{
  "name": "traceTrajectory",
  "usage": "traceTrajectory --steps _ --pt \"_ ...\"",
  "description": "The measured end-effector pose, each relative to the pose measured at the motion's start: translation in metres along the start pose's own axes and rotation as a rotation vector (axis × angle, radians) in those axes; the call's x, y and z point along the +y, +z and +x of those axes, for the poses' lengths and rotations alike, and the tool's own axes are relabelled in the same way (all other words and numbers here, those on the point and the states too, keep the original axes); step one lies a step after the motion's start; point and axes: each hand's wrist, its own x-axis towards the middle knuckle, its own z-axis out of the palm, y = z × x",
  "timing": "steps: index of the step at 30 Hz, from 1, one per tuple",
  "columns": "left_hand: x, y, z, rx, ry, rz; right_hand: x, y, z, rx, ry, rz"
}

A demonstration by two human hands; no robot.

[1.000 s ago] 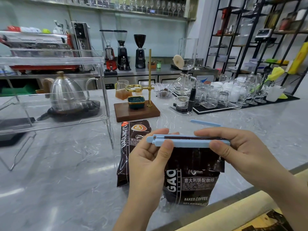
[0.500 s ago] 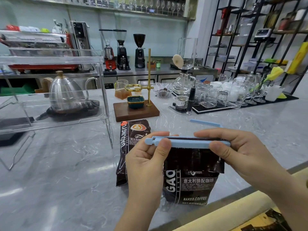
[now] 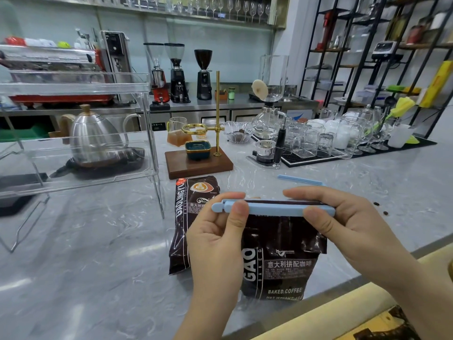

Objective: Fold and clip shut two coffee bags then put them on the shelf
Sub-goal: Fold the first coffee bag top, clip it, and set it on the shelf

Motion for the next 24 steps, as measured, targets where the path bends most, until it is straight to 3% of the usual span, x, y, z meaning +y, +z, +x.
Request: traceTrajectory --steps 6,10,16,20,24 --pt "-0.017 -0.002 -0.010 -0.228 0.008 0.228 0.023 0.026 -0.014 0.151 0.064 0.193" --pt "-0.025 -0.007 -0.019 -0.333 -0.003 0.325 0.046 0.048 -0.030 0.238 0.137 0.174" --pt "-0.032 0.001 -0.030 -0.282 0.008 0.479 0.066 0.056 -0.031 0.361 0.176 0.220" --pt "-0.045 0.009 -0.037 -0.184 0.004 0.486 0.069 0.054 -0.026 0.417 0.174 0.238" --pt "-0.054 0.011 -0.035 -0.216 -0.072 0.461 0.075 0.047 -0.025 0.430 0.226 0.282"
